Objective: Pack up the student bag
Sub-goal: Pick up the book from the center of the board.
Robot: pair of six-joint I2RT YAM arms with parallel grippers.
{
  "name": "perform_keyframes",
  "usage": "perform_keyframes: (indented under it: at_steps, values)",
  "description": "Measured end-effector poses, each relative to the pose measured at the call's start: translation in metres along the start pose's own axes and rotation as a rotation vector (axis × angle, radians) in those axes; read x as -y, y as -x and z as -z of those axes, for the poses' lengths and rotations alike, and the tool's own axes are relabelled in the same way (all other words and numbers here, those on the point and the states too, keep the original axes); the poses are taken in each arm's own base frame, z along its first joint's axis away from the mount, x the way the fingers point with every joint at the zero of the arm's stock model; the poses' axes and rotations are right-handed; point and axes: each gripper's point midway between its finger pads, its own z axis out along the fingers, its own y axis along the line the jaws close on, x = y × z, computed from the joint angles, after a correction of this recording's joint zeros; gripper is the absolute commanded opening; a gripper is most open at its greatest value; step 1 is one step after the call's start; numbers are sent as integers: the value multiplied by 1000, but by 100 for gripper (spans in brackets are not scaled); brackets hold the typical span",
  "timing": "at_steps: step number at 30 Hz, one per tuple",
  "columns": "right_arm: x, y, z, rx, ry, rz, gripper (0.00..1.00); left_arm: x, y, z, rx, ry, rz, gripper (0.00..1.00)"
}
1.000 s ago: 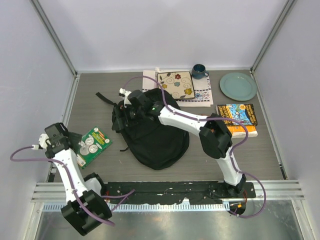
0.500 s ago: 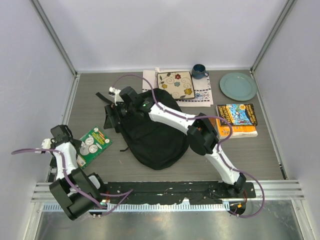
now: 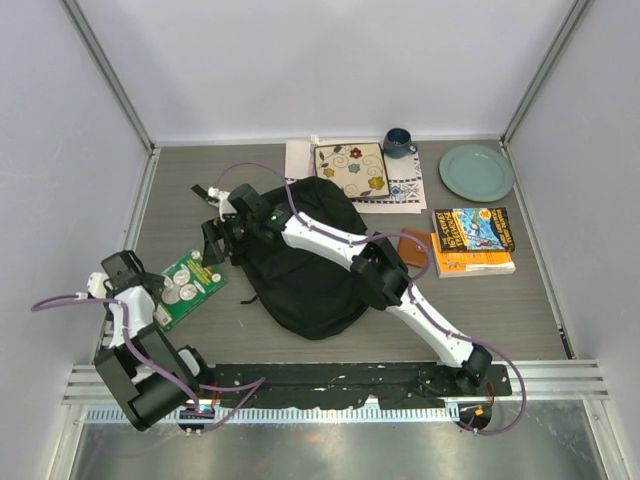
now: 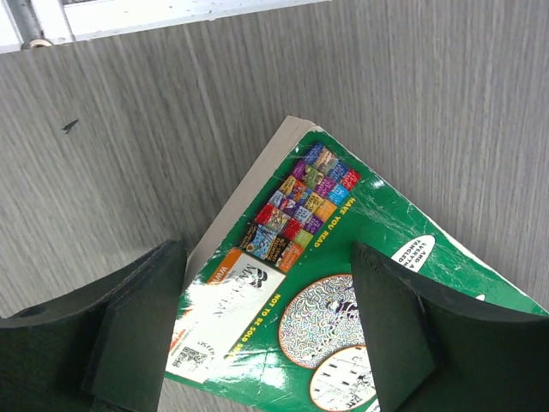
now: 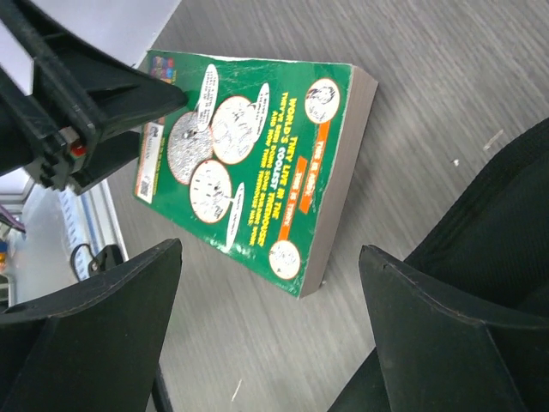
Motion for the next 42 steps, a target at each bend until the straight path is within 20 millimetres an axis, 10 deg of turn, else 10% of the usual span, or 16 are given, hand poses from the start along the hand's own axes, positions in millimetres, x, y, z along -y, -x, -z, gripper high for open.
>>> perform_keyframes:
  at_steps: [9,22,27,35,42]
  values:
    - [28,-4,-30,28,-49,-11,91,9,-6,1,-15,-78,-33,60]
    - [54,-4,-38,77,2,-64,26,18,-15,10,-19,-217,-68,18]
    - [54,2,-29,103,27,-83,27,22,-17,12,-30,-250,-93,3]
    - [42,8,-26,121,98,-105,57,27,-17,11,-36,-280,-121,0]
    - [35,10,-25,125,131,-131,55,28,-17,11,-35,-288,-134,0]
